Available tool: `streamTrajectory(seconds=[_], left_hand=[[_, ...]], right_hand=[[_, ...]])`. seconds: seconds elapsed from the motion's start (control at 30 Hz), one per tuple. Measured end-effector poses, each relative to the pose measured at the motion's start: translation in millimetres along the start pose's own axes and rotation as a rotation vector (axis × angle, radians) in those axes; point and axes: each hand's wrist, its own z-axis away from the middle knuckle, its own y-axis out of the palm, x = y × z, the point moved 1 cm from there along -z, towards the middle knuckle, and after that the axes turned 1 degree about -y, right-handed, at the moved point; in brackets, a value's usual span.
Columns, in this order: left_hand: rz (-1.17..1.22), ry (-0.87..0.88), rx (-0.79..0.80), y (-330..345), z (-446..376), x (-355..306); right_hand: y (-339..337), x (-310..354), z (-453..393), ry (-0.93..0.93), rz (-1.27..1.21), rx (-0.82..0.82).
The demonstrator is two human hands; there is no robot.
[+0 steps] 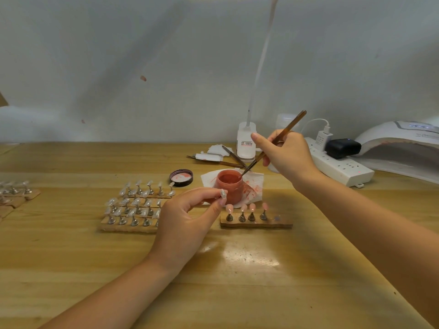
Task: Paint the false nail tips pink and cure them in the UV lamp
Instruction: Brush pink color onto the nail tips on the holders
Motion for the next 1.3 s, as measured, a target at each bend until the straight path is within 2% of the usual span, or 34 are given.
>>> streamTrajectory(seconds=[0.13, 0.37, 0.6, 0.9, 1.0, 1.13, 1.3], left_hand=[[0.014, -0.014, 0.003, 0.2, 0.0, -0.1], [0.013, -0.032, 0.003, 0.3, 0.3, -0.7], [-0.002, -0.052, 0.009, -0.2, 0.6, -2.7], [-0.012, -0.050, 0.012, -0.3, 0.7, -4.2], [-0.018, -0.045, 0.018, -0.4, 0.9, -4.5], [-0.042, -0.039, 0.015, 0.1, 0.6, -5.1], [-0.054, -0.033, 0.033, 0.2, 0.6, -6.3]], right_hand=[[-5.1, -2.8, 1.2, -0.006, -0.012, 0.009], [-10.5, 0.0, 4.4, 0.037, -0.109, -0.069], [0.3, -5.0, 12.3, 0.095, -0.095, -0.022], [-11.0, -8.0, 13.0, 0.124, -0.119, -0.081], [-18.1, -0.2, 21.5, 0.034, -0.200, -0.113], [-24.3, 18.0, 46.5, -0.217, -0.315, -0.073], [-20.8, 14.1, 87.4, -0.472, -0.286, 0.003]])
